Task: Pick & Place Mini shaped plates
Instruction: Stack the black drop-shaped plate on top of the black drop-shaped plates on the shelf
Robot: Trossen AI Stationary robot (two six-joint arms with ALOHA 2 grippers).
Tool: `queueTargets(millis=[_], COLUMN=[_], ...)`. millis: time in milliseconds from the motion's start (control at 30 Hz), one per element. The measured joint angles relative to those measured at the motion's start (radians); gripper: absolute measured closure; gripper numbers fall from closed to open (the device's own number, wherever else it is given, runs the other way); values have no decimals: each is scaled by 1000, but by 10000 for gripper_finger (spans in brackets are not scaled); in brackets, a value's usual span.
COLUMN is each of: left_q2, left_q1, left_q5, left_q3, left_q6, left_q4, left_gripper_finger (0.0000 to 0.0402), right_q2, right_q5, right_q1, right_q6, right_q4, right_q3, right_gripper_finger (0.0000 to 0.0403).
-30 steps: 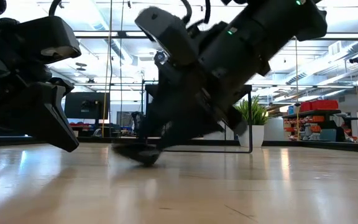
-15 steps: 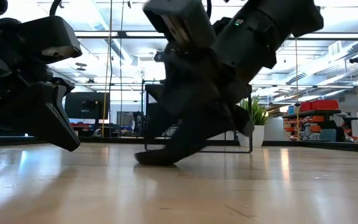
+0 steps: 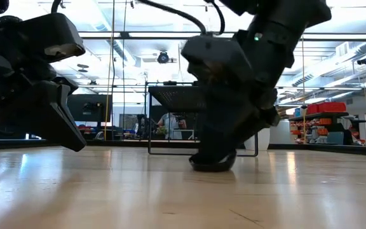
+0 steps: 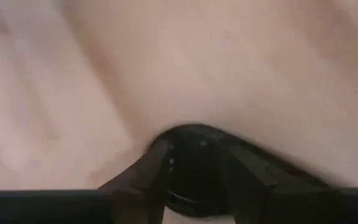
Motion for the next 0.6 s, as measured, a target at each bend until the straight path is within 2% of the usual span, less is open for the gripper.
queueTargets(millis=[333, 433, 600], left_q2=[0, 0, 0], left_q1=[5, 5, 5], left_q5=[0, 0, 0], left_q3=[0, -1, -1], left_q6=[13, 13, 14], left_q4=[16, 19, 22], left_gripper_finger=[399, 399, 399], right_q2=[-110, -154, -150], right_q5=[108, 134, 157], right_q1=[-19, -4, 31], right_q6=[-64, -13, 89], right_q4=[-99, -144, -186], right_q3=[0, 0, 0], right_gripper_finger=[284, 290, 300])
